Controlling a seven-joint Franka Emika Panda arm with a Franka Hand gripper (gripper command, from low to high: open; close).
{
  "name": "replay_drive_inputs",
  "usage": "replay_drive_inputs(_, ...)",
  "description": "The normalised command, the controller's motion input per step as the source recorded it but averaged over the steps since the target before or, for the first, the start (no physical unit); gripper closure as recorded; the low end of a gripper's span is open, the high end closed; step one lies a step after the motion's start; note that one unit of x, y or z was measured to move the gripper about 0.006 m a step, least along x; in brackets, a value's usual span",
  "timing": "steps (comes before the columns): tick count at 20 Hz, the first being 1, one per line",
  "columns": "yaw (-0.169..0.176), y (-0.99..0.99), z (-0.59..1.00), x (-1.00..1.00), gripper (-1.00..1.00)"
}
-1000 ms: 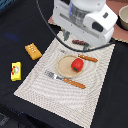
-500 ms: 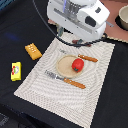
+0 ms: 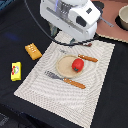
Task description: Interact with the objects in diverse but meaningful ways.
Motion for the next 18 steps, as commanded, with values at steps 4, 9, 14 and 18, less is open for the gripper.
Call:
replay_drive_inputs(4,-0.035,0.00,-0.07,-1.00,-1.00)
replay_drive_inputs(9,-0.067,0.00,-0.06,-0.95,-1.00)
replay_drive_inputs(14,-0.157,0.00,-0.12,-0.73,-1.00)
replay_drive_inputs(18,-0.196,-0.01,-0.17,-0.62,-1.00)
